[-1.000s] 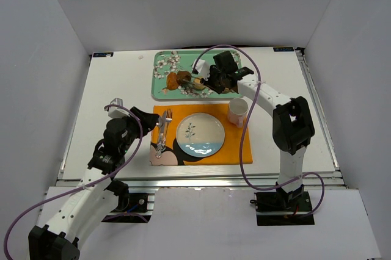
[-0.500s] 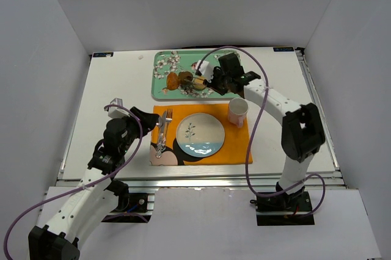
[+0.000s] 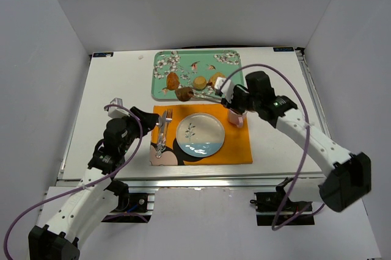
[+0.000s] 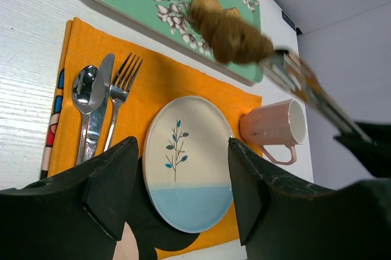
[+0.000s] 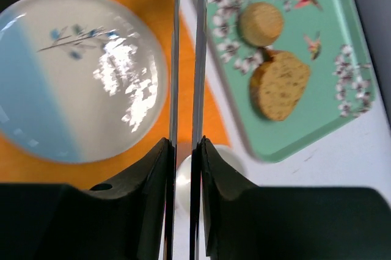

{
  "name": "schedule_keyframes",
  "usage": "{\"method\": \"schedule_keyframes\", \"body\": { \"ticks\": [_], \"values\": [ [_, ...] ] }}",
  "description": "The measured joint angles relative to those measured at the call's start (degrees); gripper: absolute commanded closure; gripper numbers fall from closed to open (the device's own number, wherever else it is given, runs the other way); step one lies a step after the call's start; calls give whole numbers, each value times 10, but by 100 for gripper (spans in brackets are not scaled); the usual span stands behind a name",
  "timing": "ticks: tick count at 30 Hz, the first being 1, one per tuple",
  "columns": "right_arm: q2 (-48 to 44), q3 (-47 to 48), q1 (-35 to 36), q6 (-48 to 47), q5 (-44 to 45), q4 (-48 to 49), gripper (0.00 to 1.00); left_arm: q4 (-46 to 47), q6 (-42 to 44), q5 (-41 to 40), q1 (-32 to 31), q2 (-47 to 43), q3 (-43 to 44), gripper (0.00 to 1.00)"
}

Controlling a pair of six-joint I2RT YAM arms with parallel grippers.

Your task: Place the bread

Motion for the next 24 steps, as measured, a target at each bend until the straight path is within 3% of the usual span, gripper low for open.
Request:
{"method": "schedule_keyframes", "body": {
  "ticks": [10,16,22,24],
  "values": [
    [-186,-151,0,-28,-52,-89,99,22,-4,3,0,18,0,30],
    [-218,-191,0,-37,-55,-114,93,25,-4,6,0,21,0,30],
    [-223,-204,0,-43,-55,-131,81,25,-5,8,0,19,0,30],
    [-225,-206,0,-45,-56,-136,73,25,-6,9,0,19,0,30]
  ]
}}
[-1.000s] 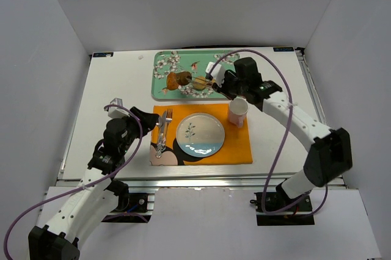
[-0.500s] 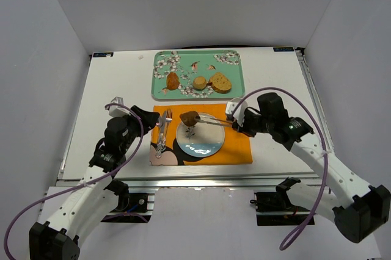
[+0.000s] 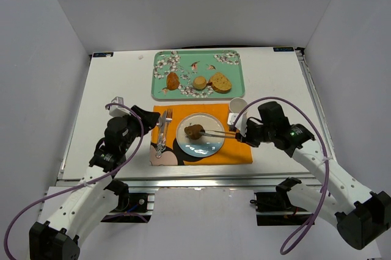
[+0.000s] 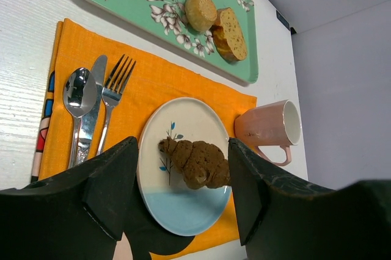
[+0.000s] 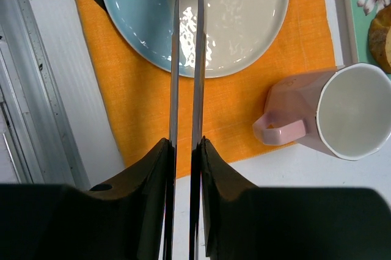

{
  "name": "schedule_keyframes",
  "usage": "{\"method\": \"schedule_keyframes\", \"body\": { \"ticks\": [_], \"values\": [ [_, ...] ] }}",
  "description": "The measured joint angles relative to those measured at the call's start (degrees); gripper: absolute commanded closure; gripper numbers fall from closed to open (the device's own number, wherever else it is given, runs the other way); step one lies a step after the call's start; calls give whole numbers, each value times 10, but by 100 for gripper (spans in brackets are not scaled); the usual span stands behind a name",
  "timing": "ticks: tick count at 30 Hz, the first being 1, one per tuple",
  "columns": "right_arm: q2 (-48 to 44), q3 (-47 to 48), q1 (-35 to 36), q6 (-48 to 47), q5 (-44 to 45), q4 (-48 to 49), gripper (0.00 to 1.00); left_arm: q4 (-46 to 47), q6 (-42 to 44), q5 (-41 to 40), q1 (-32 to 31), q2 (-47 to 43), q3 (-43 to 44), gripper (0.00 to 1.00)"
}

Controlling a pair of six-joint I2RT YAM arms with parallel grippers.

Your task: Place the bread

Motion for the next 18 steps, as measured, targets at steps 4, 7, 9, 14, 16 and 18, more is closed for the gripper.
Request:
{"method": "schedule_keyframes", "body": {
  "ticks": [4,7,9,14,16,18],
  "values": [
    [-3,0,0,-1,-6,-9,63,0,-1,1,0,0,0,30],
    [-12,0,0,-3,-12,-17,58,0,-2,1,0,-3,0,30],
    [-17,0,0,-4,-15,-22,55,0,-2,1,0,-5,0,30],
    [-27,0,0,-6,-22,-26,52,0,-3,1,0,-8,0,30],
    [-30,0,0,-6,-24,-28,52,0,-3,1,0,-8,0,30],
    [-32,0,0,-7,-25,-31,52,0,-3,1,0,-8,0,30]
  ]
}}
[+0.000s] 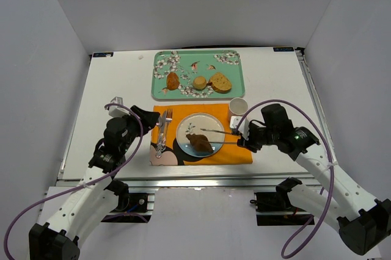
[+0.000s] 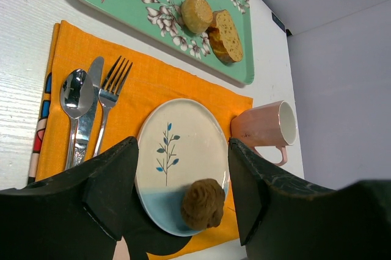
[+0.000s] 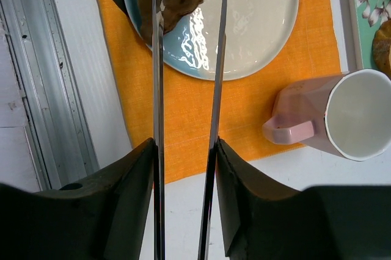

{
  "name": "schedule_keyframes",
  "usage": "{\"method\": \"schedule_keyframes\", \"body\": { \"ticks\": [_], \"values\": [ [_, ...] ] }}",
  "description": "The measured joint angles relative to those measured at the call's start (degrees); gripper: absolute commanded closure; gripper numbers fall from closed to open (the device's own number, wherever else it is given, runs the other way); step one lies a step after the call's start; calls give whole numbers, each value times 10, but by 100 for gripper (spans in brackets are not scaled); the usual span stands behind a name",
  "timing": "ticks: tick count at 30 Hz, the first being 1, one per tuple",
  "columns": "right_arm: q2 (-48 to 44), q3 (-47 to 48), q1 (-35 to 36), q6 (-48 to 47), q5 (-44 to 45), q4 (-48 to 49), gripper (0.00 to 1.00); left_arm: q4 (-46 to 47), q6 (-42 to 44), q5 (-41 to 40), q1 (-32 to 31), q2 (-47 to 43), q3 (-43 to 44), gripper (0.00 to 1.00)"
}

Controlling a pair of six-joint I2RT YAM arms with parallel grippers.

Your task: Place the bread

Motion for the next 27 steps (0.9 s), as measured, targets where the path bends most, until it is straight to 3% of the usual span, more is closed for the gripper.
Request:
{"method": "schedule_keyframes", "body": {
  "ticks": [19,27],
  "values": [
    [2,2,0,42,-17,17,71,0,-1,0,0,-3,0,30],
    [42,31,-3,125,-19,91,98,0,-2,0,0,-7,0,33]
  ]
}}
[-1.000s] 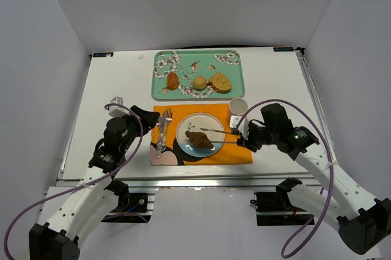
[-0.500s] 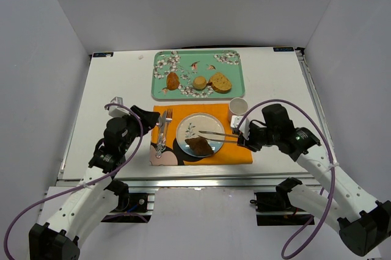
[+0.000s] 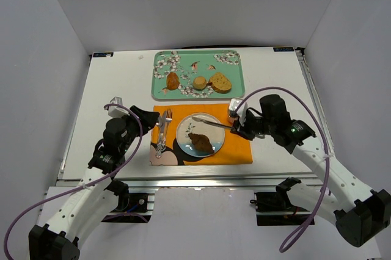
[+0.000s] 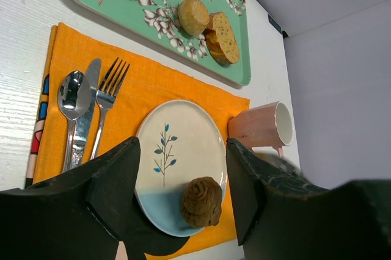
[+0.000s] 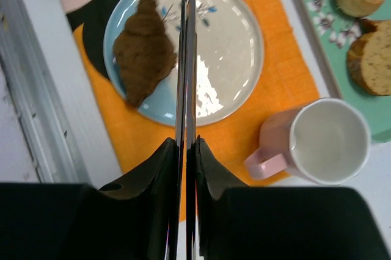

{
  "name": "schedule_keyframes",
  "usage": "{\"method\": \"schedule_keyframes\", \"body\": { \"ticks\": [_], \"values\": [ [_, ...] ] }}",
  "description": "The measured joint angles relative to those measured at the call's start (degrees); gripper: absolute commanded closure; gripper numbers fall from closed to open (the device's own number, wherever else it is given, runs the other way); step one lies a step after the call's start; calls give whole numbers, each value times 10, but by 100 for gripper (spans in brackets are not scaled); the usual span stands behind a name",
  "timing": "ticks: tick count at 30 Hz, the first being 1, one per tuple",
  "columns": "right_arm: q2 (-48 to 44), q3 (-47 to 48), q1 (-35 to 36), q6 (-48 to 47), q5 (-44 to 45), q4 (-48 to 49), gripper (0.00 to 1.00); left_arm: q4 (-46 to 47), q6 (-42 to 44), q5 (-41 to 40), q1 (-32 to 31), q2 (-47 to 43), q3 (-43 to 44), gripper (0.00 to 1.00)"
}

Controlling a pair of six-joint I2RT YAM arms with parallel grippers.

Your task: Place the bread

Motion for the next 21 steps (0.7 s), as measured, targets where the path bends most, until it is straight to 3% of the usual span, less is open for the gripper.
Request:
{"method": "schedule_keyframes", "body": {
  "ticks": [4,5,8,9,16,21],
  "values": [
    [37,27,-19,60,14,54,100,0,-2,0,0,-1,0,43],
    [46,33,-28,84,22,70,100,0,-3,0,0,-2,0,53],
    [68,41,-76,162,61,137,100,2,-8,0,0,-5,-1,70],
    [74,41,-97,188,67,156,100,4,-10,1,0,-7,-3,72],
    [149,42,-247,312,106,250,100,6,-12,4,0,-10,-9,68],
    [211,19,-305,336,135,298,100,9,-10,6,0,-5,-9,53]
  ]
}}
